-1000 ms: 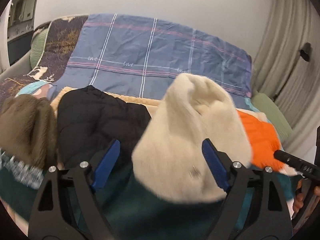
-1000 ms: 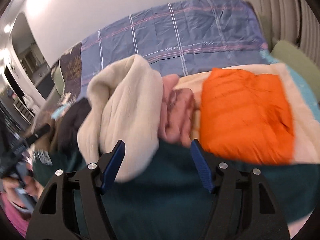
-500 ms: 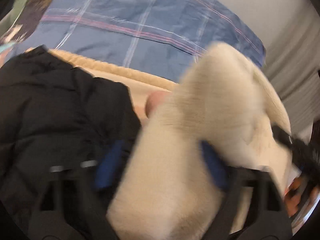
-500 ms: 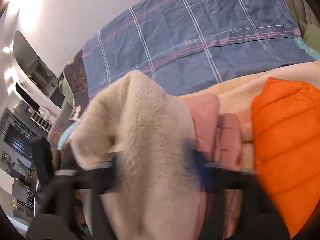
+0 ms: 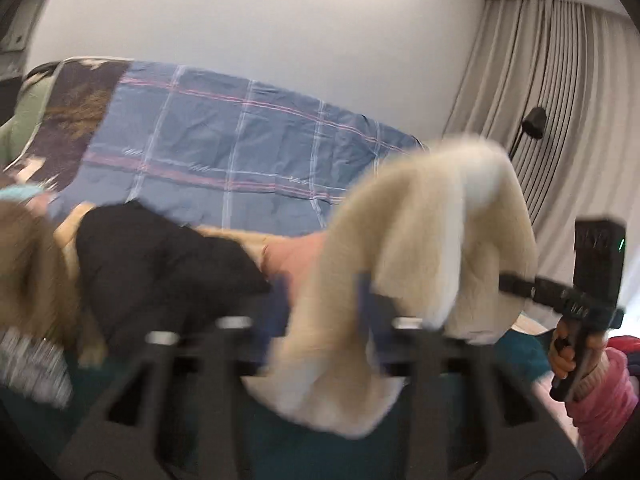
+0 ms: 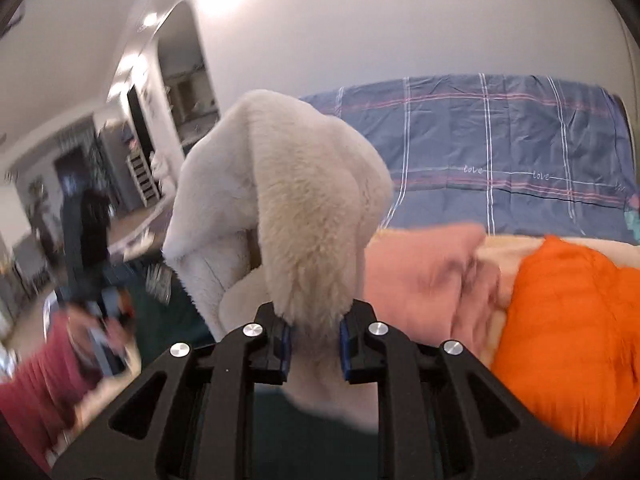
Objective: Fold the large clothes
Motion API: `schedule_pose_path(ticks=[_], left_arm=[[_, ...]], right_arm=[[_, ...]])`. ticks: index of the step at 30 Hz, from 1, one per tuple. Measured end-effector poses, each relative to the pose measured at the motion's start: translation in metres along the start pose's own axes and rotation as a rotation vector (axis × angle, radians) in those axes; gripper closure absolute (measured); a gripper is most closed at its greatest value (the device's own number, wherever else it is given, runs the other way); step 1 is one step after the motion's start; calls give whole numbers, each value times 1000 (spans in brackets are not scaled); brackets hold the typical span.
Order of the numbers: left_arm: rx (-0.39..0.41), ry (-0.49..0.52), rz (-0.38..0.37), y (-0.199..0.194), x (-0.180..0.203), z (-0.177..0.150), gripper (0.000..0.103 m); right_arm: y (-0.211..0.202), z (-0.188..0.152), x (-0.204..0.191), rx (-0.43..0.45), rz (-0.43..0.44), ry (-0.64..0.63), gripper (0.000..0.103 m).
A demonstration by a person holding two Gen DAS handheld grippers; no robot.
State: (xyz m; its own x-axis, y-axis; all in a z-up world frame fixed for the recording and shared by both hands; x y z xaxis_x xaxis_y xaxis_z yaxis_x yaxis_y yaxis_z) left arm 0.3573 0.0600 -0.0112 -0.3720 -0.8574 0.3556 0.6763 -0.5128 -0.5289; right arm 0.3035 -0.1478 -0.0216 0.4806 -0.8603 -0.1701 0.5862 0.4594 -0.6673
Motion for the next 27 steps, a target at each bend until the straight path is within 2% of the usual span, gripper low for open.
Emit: schedule_pose_path(ticks=[2, 4, 6, 7, 9, 14, 15, 19, 21, 22, 23, 25, 27], left_arm=[[0, -27, 6, -31, -15, -24, 44], [-18, -56, 19, -60, -21, -52, 43], [-36, -49, 59, -74, -27, -74, 43], [-50, -27, 90, -80, -25, -87, 43], [-69, -5, 104, -89, -13, -100, 43], [-138, 60, 33, -78, 49, -127, 42], [-153, 70, 25, -72, 60, -129, 42], [-260, 123, 8, -34, 97, -151, 39], [-303, 135, 3, -20, 98, -161, 31], [-355, 147, -1, -10, 99, -173, 28], [-375, 151, 4, -7, 93, -180, 28], [-426, 155, 29, 5, 80, -195, 27], [-456, 148, 36, 10, 69, -200, 25]], right_arm=[[-12, -50, -15, -60, -10, 8, 76], [-22, -84, -25, -94, -11, 21, 60], [-38, -122, -38, -119, -29, 26, 48], [-44, -137, -43, -127, -45, 27, 47], [-51, -154, -47, -136, -46, 50, 46], [-51, -173, -49, -135, -23, 184, 46], [-52, -177, -60, -137, -12, 201, 47], [-21, -191, -80, -233, 45, 234, 50], [-7, -209, -100, -342, 60, 153, 50], [-3, -218, -106, -386, 47, 95, 50], [-3, -222, -107, -405, 38, 62, 50], [-9, -223, -104, -413, 52, 39, 50], [-22, -209, -89, -362, 93, 83, 47]])
Point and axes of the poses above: each gripper's, at about its wrist camera, not at the fingertips, and y roughly the way its jaws point, x to its right, z to its top, the point moved 9 cm from there along y, roughly the way its jaws point, and after that the axes turned 11 degrees about -x, right-handed, at the moved point
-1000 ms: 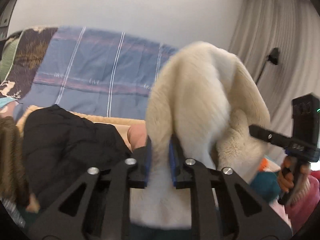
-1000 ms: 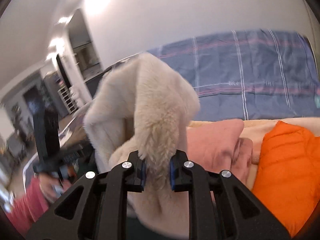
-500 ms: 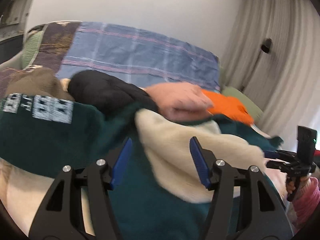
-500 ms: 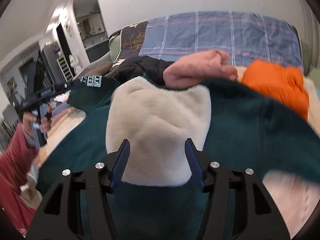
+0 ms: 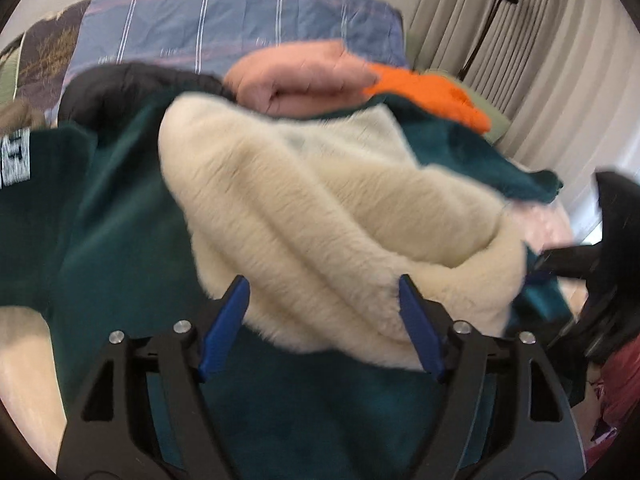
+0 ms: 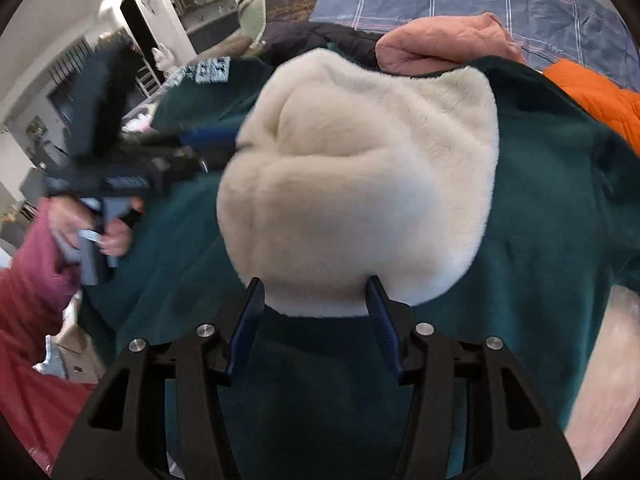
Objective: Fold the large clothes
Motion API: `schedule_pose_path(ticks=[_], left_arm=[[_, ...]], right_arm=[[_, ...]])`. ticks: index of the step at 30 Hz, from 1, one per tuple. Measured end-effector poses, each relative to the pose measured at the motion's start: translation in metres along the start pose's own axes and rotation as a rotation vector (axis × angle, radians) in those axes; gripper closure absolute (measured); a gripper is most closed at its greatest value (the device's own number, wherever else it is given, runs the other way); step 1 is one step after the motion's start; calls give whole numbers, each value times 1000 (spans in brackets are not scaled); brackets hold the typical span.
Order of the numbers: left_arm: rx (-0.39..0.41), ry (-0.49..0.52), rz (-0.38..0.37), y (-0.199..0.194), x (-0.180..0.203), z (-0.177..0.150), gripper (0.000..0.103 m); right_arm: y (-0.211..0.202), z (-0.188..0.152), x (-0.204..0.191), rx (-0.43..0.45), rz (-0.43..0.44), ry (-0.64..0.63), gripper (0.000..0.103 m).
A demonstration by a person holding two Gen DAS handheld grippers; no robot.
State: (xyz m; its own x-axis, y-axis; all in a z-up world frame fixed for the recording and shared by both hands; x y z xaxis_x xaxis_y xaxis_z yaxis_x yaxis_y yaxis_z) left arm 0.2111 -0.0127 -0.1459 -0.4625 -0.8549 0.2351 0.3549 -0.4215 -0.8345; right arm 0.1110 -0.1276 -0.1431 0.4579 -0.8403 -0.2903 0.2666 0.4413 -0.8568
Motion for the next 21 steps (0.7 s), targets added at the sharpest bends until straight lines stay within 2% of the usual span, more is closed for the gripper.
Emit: schedule_pose_path(ticks=[2, 4, 6, 7, 9, 10, 12, 13, 15, 16, 17, 18, 19, 21], left_arm=[[-46, 13, 27, 6, -11, -6, 25], [-24, 26, 30, -6, -14, -1, 25], [39, -2, 19, -28, -20, 19, 25], [95, -54, 0, -42, -30, 36, 22], [139, -146, -27, -45, -53, 59, 16], [130, -167, -32, -39, -61, 65, 13], [42, -208, -48, -5, -78, 75, 13], [-1, -245, -36, 18, -91, 83, 13], [-18, -301, -25, 43, -110, 98, 14], [-5, -329, -47, 52, -119, 110, 30], [15, -335, -87, 55, -121, 120, 52], [20, -331, -126, 57, -121, 129, 86], [37, -329, -131, 53, -121, 139, 90], [172, -255, -99, 26, -115, 163, 91]], right_arm=[[-26, 19, 25, 112, 28, 98, 37], [-37, 40, 54, 172, -3, 186, 33], [-29, 62, 84, 172, -32, 260, 33], [-21, 71, 94, 161, -22, 289, 33], [7, 90, 111, 109, 7, 355, 33], [24, 99, 121, 76, -3, 378, 33], [45, 110, 131, 60, -16, 395, 33], [51, 117, 136, 61, -8, 396, 33], [58, 137, 142, 92, 14, 395, 34], [59, 145, 143, 112, 24, 387, 54], [59, 153, 139, 116, 33, 358, 79], [53, 161, 135, 121, -6, 316, 93], [45, 167, 135, 152, -27, 296, 93], [15, 190, 126, 273, -55, 215, 93]])
Point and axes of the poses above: each gripper's, at about its wrist camera, not at the fingertips, and y roughly the way its jaws point, x to its right, z to its top, the point moved 9 cm from there along y, roughly the way its jaws point, and after that the axes turned 11 degrees about -x, right-handed, at the moved point
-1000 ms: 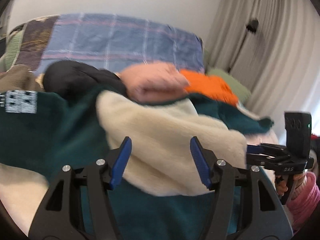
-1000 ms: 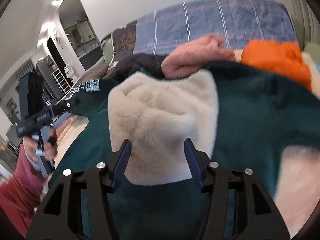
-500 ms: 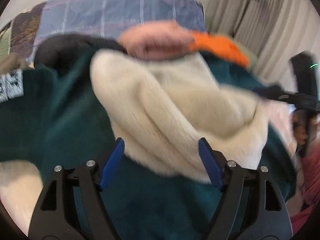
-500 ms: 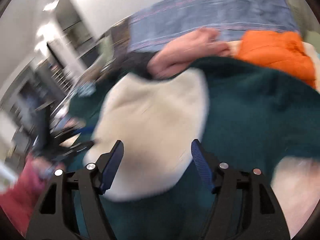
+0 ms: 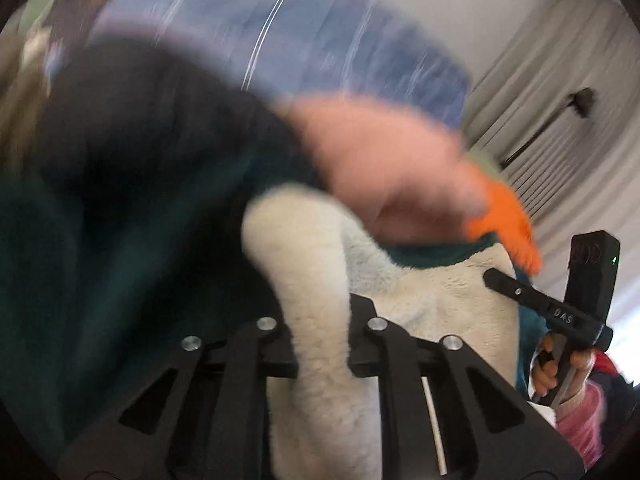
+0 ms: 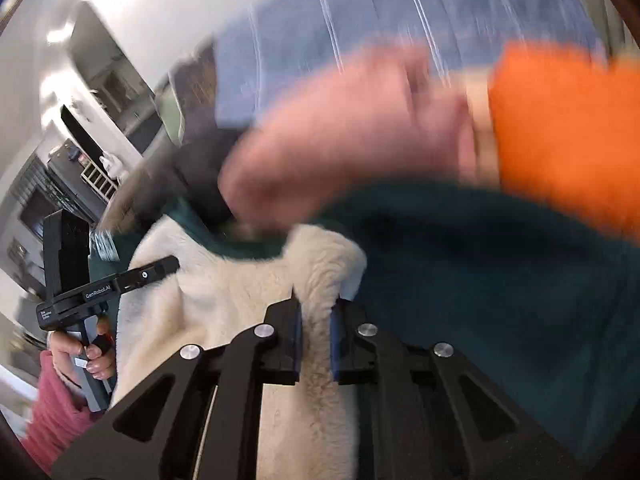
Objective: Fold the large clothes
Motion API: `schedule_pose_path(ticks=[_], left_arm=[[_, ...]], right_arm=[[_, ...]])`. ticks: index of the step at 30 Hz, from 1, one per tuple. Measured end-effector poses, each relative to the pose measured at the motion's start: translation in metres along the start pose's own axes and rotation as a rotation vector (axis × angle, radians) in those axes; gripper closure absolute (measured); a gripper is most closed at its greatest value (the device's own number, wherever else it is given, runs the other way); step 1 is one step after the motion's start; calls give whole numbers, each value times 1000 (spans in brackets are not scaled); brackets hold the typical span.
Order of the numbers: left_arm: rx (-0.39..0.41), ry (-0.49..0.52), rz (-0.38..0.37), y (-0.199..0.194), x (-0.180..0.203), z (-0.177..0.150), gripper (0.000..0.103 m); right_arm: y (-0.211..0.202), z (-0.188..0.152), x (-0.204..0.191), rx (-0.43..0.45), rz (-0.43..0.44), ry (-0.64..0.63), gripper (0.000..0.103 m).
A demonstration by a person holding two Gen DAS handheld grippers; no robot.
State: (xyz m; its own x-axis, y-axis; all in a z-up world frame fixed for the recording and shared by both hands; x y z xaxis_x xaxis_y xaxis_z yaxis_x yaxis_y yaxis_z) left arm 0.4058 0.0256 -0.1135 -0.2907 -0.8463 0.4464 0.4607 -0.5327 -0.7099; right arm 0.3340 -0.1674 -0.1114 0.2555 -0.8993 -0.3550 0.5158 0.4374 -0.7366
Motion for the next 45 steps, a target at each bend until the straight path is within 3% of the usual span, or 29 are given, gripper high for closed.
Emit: schedule_pose_path(ticks=[1, 3, 5, 8, 10, 12, 14, 15, 16, 18, 20, 22, 24, 27, 29, 32, 33, 34, 36, 38, 39, 40, 41, 42, 43, 44, 45], left_arm=[[88, 61, 19, -13, 6, 16, 91], [141, 98, 29, -15, 9, 37, 90], [115, 135, 94, 8, 1, 43, 90], [40, 209, 210, 66, -18, 30, 87], [40, 232, 241, 73, -16, 24, 86], [29, 218, 230, 61, -15, 22, 84], [18, 211, 214, 50, -12, 20, 74], [21, 199, 219, 34, -13, 16, 52], [41, 195, 240, 15, -20, 15, 35], [87, 216, 233, -17, -13, 1, 34], [56, 216, 182, -40, -7, -25, 32], [-21, 169, 110, -50, -5, -58, 26], [-95, 112, 54, -48, -3, -84, 25], [-214, -26, -96, -33, 5, -117, 25], [-284, -121, -185, -11, 16, -127, 24], [-305, -177, -189, 21, 21, -123, 26], [-301, -195, -207, 34, 24, -116, 46], [-296, -192, -235, 39, 27, -110, 74], [-257, -170, -284, 38, 39, -93, 80], [-83, -39, -303, 7, 57, -62, 81], [19, 59, -301, -11, 65, -49, 81], [129, 183, -267, -32, 70, -40, 81], [138, 212, -261, -36, 65, -39, 80], [91, 187, -283, -31, 56, -43, 74], [-14, 120, -273, -12, 36, -56, 70], [-87, 90, -217, 1, 21, -70, 68], [-147, 88, -147, 12, 8, -87, 58]], right_arm=[[-9, 17, -2, 54, 3, -23, 93], [-2, 34, 3, 81, -6, -35, 93], [30, 39, 17, 58, -95, -88, 93], [74, 25, 28, 41, -158, -130, 94], [67, 22, 26, 88, -187, -156, 91], [58, 19, 25, 57, -184, -146, 86], [35, 16, 27, 33, -228, -101, 70], [20, 13, 28, 56, -264, -87, 59], [0, 8, 24, 92, -291, -92, 58], [-31, -5, 12, 119, -290, -128, 58], [-47, -31, 3, 76, -258, -133, 51], [-48, -65, 2, -5, -214, -97, 35], [-38, -91, 6, -96, -187, -46, 34], [-18, -127, 23, -210, -110, 107, 34], [-4, -135, 32, -237, 17, 245, 34], [12, -135, 29, -248, 170, 347, 34], [16, -132, 27, -243, 191, 352, 42], [20, -128, 21, -240, 221, 334, 62], [10, -113, 12, -181, 174, 260, 77], [-31, -81, -6, 35, 135, 76, 80], [-45, -74, -10, 114, 84, 2, 80], [-57, -70, -12, 191, -23, -110, 80], [-50, -74, -9, 167, -72, -149, 80], [-35, -85, -4, 93, -83, -152, 78], [-19, -98, 1, 3, -86, -145, 72], [5, -123, 9, -149, -113, -138, 66], [15, -138, 12, -219, -136, -137, 53]])
Point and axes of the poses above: each gripper's, at about its wrist camera, not at the fingertips, and y roughly the way its jaws point, x to its right, z to its top, the point moved 9 cm from there along y, roughly the way its jaws point, and after that the axes turned 11 degrees about -x, right-handed, at the moved point
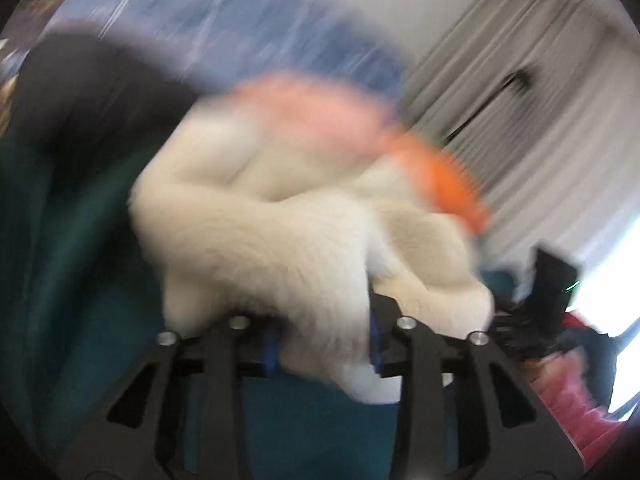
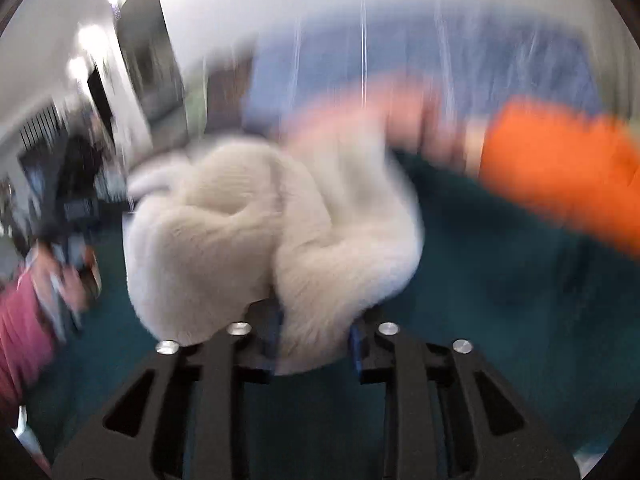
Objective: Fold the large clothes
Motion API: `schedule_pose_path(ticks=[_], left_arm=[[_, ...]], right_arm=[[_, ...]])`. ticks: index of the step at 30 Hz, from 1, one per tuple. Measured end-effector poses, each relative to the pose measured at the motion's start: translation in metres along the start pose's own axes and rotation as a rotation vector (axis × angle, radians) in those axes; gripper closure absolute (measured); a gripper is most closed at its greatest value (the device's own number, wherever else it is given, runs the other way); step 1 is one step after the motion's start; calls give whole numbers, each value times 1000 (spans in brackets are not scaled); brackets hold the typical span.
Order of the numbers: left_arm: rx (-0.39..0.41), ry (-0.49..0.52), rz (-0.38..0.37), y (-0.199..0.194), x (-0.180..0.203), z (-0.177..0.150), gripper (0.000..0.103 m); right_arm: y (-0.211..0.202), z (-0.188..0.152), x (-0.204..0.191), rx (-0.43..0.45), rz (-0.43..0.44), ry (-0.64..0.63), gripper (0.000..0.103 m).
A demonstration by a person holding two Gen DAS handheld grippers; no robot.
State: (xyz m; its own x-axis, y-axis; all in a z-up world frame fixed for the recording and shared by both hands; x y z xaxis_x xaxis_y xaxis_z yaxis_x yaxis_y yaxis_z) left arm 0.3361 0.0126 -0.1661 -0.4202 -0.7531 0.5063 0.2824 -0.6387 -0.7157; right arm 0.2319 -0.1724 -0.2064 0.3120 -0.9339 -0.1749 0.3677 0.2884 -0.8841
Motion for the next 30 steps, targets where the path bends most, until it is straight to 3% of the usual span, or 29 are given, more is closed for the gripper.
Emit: schedule_pose_path(ticks=[1, 3, 7, 10, 13, 14, 15, 16, 18, 20, 25, 29, 30], left_arm=[[-33, 11, 62, 4, -9, -19, 47], [-9, 26, 108, -10, -11, -38, 41], [84, 11, 102, -56, 4, -42, 43], [151, 13, 62, -76, 25, -18, 43], [221, 1, 31, -72, 45, 14, 43], [219, 7, 31, -70, 42, 23, 43], [206, 22, 53, -58, 42, 27, 43], [137, 25, 151, -28, 31, 25, 43], [25, 36, 307, 20, 6, 9, 45], [33, 115, 370, 38, 0, -3, 44], [32, 116, 394, 31, 7, -1, 44], [85, 41, 309, -9, 15, -3, 40], [119, 12, 276, -28, 16, -5, 36]], right_arm=[[-2, -12, 0, 0, -8, -4, 51], [-18, -12, -4, 31, -31, 1, 46], [-71, 10, -6, 164, -40, 38, 46], [-91, 29, -35, 258, 39, -7, 46], [-64, 41, -56, 216, 78, -20, 49], [-34, 36, -58, 150, 62, 1, 50], [-7, 31, -54, 93, 34, 21, 53], [10, 26, -50, 76, 8, 30, 53], [21, 20, -53, 130, -109, -43, 53], [16, 18, -59, 132, -163, -70, 52], [8, 20, -60, 131, -112, -56, 50], [-40, 25, -63, 181, -37, 32, 51], [-49, 28, -68, 198, -21, 28, 57]])
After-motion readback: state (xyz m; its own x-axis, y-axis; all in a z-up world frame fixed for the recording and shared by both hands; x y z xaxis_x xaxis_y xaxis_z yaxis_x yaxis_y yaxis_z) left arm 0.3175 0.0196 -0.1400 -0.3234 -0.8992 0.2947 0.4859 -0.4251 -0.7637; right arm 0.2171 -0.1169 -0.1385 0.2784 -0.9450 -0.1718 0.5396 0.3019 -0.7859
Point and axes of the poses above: each gripper's, at about its wrist camera, not at the fingertips, and y roughly the way its jaws point, x to its right, z to its top, the point moved 9 cm from there along y, roughly the way its jaws point, and after that the axes turned 11 degrees about -x, right-handed, at the moved point
